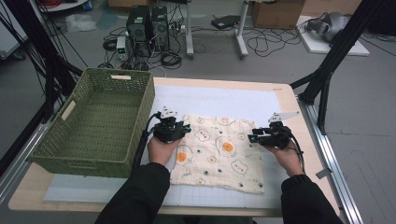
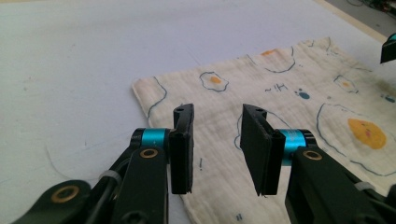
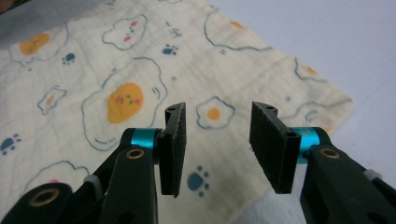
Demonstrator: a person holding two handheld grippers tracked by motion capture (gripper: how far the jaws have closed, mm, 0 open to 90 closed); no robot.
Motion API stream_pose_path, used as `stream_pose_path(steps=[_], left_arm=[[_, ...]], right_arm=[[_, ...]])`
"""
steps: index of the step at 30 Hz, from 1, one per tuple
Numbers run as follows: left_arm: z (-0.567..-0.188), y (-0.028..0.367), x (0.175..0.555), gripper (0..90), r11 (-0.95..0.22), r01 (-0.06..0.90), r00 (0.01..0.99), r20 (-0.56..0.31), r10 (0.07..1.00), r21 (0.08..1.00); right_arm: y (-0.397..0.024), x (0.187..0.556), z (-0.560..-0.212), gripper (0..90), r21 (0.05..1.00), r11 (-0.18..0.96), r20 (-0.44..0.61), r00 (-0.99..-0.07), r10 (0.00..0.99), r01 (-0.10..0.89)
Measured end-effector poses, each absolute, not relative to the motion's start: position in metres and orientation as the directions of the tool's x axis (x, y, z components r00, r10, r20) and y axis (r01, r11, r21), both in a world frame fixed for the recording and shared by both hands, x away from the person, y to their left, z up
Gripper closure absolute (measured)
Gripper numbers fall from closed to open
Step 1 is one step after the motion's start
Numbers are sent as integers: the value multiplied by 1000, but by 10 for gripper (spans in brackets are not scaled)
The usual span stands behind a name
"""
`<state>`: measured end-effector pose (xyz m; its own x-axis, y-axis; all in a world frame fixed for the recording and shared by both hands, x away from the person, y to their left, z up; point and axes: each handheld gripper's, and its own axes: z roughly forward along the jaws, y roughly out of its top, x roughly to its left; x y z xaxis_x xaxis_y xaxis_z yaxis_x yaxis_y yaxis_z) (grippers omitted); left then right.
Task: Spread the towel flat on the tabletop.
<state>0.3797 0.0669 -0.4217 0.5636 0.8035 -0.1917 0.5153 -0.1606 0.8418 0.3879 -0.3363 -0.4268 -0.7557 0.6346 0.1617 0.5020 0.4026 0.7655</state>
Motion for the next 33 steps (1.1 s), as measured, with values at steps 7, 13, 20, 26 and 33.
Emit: stream_pose_path(steps=[7, 13, 20, 26, 33], left_arm=[[-422, 68, 380, 607, -163, 522, 566, -197, 801, 837], [-423, 67, 381, 606, -163, 529, 562, -200, 803, 833], [-423, 64, 384, 624, -156, 532, 552, -202, 809, 832], [-414, 59, 388, 628, -155, 519, 553, -192, 811, 841], [-415, 59, 391, 630, -156, 531, 545, -195, 816, 833]], right_arm=[[-336, 386, -430, 518, 763, 405, 159, -754, 638, 503], [-331, 388, -432, 489, 750, 422, 151, -752, 641, 510], [-329, 395, -420, 482, 747, 438, 126, -754, 645, 499], [-325, 404, -406, 479, 748, 451, 101, -755, 648, 487], [-323, 410, -401, 479, 740, 462, 96, -756, 648, 490]])
